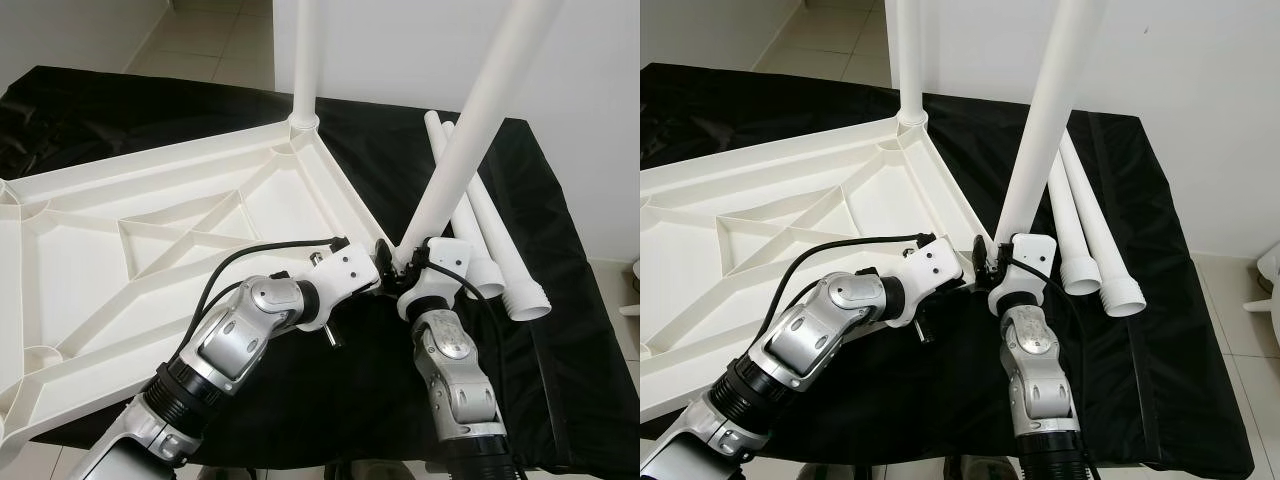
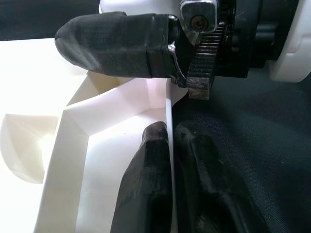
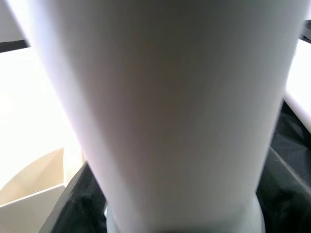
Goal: Building children table
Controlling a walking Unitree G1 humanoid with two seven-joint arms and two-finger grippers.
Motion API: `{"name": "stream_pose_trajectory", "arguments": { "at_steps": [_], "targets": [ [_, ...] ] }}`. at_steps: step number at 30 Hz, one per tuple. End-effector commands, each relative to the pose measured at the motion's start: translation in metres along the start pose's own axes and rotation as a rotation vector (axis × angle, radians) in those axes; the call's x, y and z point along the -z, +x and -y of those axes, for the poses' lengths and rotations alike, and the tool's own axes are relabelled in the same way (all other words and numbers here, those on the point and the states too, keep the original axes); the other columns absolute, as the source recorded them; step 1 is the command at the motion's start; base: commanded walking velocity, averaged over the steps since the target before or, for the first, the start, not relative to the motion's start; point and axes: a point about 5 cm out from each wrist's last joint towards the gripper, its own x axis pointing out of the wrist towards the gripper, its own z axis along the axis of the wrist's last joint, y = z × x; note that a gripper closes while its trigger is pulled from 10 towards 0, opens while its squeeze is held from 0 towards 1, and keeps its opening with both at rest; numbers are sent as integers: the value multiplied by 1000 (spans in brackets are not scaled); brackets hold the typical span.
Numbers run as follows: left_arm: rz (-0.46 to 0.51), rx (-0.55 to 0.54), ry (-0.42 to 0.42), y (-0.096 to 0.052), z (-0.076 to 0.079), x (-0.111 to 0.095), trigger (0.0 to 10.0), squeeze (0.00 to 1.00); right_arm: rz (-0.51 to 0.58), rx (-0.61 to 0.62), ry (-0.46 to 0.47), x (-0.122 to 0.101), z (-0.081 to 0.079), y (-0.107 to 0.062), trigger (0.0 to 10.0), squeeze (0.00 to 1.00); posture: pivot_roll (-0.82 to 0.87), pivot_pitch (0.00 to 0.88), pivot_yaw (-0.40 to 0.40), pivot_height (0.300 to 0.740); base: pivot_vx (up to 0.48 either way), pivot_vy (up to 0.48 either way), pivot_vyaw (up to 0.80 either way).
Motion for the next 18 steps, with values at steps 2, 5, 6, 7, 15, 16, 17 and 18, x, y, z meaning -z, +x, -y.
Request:
{"name": "stream_pose_trajectory", "arguments": {
  "at_steps": [2,5,6,7,15,16,17,18],
  "targets": [
    [-47,139,-43,8,25,14,10000,0,-55,48,-28,8,10,1,10000,0,39,102,-55,740,0,0,0],
    [-48,139,-43,9,25,14,10000,0,-29,11,-18,6,11,1,10000,1000,39,102,-55,740,0,0,0],
    [-48,139,-43,9,25,14,10000,0,-29,11,-18,6,11,1,10000,1000,39,102,-55,740,0,0,0],
    [-48,139,-43,9,25,14,10000,0,-29,11,-18,6,11,1,10000,1000,39,102,-55,740,0,0,0],
    [-50,144,-41,9,25,13,10000,0,76,-76,-39,-4,25,-1,10000,0,37,106,-52,740,0,0,0],
    [-50,144,-41,9,25,13,10000,0,76,-76,-39,-4,25,-1,10000,0,37,106,-52,740,0,0,0],
    [-51,145,-41,9,25,13,10000,0,83,-128,-37,-5,28,-1,10000,0,35,108,-49,740,0,0,0],
    [-51,145,-41,9,25,13,10000,0,83,-128,-37,-5,28,-1,10000,0,35,108,-49,740,0,0,0]
  ]
}}
